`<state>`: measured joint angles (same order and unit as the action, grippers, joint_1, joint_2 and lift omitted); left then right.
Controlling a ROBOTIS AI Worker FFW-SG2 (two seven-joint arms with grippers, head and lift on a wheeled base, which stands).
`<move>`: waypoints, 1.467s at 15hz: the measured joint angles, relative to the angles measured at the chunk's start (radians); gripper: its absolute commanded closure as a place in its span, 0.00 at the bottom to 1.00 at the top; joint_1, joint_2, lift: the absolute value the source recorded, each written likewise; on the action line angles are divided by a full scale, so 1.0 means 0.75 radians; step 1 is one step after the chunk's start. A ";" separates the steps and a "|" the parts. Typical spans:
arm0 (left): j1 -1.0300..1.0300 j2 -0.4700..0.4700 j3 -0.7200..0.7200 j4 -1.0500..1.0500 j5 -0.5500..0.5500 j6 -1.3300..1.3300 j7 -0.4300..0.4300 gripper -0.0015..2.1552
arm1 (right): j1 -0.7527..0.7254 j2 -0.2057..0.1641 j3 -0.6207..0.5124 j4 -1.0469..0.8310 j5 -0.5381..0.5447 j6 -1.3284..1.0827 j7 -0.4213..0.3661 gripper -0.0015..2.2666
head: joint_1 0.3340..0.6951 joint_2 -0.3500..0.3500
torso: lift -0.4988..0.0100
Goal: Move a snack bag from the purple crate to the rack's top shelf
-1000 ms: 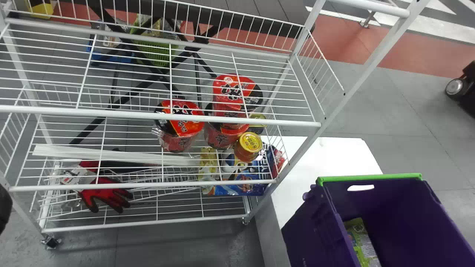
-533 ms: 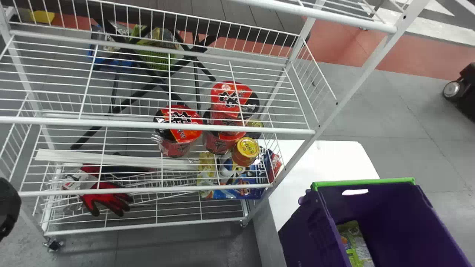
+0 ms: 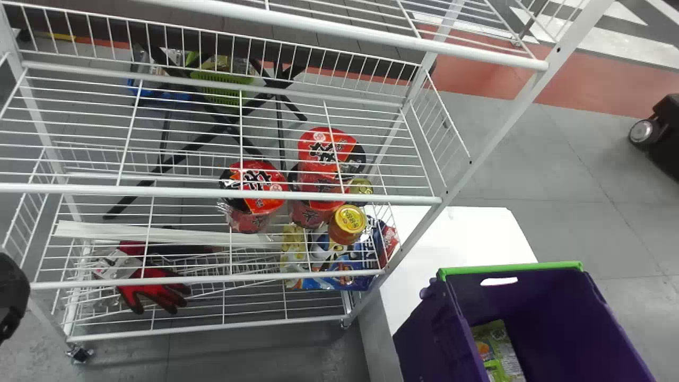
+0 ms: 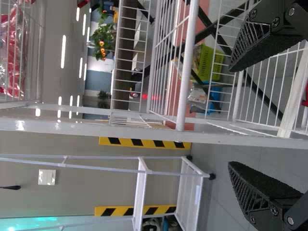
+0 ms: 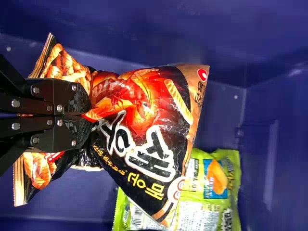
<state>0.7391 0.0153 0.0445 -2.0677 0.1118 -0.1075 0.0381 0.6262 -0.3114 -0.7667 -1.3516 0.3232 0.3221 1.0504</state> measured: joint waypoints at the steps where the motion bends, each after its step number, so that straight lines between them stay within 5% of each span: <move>1: 0.003 0.000 -0.001 -0.006 -0.001 0.002 0.001 0.06 | 0.000 0.000 -0.003 -0.008 -0.001 0.008 0.001 0.73 | 1.00 0.00 | 0.27; 22: 0.054 -0.002 -0.038 -0.095 -0.041 0.000 0.022 0.06 | 0.011 0.024 -0.110 -0.192 -0.030 0.127 0.091 0.73 | 1.00 0.00 | 0.44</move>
<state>0.7799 0.0139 0.0163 -2.1389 0.0813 -0.1077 0.0546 0.6346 -0.2933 -0.8496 -1.4954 0.3009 0.4171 1.1184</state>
